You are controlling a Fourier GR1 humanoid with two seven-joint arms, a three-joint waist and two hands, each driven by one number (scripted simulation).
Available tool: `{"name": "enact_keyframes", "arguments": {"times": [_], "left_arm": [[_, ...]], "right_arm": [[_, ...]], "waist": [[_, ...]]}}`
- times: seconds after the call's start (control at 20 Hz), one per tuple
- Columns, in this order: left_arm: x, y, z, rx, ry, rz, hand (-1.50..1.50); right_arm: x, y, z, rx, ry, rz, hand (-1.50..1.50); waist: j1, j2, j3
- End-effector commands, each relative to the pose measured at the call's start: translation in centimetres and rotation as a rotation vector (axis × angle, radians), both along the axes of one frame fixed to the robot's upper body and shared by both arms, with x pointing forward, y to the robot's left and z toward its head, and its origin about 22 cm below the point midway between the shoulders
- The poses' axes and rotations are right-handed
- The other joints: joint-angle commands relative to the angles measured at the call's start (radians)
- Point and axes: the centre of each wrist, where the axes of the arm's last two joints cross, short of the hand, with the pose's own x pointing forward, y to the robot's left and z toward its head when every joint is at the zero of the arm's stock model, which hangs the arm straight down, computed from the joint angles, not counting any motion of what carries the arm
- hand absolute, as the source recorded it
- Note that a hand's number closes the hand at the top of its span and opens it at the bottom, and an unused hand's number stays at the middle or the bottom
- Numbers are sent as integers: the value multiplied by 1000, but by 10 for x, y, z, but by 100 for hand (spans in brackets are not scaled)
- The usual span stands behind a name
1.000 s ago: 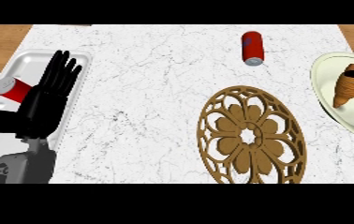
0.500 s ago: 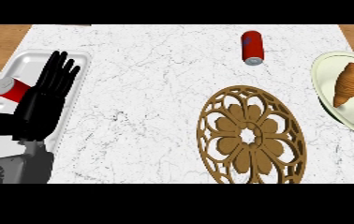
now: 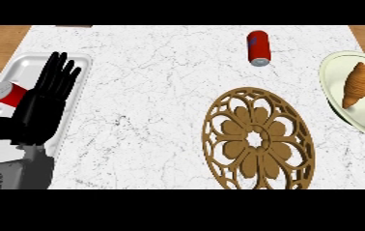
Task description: Pick the croissant from the placemat and place it in the bowl
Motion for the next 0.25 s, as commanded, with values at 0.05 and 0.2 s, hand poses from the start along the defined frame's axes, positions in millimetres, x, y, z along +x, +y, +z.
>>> {"name": "enact_keyframes", "arguments": {"times": [0.05,0.2], "left_arm": [[0,11,7,10,-13,21,0],[-3,8,-5,8,5,11,0]], "right_arm": [[-39,-18,-4,16,23,48,-150],[-43,-21,3,4,39,51,-150]], "waist": [[-17,-2,4],[-10,0,3]]}}
